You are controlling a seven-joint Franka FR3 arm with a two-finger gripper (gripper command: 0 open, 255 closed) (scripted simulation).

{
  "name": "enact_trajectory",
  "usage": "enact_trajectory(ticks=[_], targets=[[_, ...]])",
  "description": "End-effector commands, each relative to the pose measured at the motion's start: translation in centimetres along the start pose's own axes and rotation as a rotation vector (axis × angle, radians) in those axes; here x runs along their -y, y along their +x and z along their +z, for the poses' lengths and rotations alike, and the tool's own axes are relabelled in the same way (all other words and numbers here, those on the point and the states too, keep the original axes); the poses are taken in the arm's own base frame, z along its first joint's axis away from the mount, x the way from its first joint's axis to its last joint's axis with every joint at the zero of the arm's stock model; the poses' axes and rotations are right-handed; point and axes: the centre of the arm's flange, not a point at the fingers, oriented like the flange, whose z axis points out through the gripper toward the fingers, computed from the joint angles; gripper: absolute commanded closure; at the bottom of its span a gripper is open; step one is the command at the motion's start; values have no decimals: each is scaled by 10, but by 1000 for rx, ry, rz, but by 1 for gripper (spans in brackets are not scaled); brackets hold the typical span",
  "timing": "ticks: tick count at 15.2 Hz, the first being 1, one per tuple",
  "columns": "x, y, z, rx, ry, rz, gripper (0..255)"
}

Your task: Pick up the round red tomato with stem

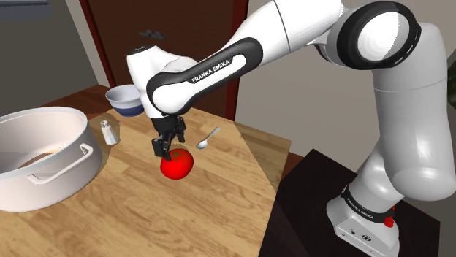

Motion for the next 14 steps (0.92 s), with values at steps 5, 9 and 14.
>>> enact_trajectory(ticks=[5,9,14], targets=[[1,1,2,0,0,0,255],[1,1,2,0,0,0,255],[-1,-3,-19,0,0,0,255]])
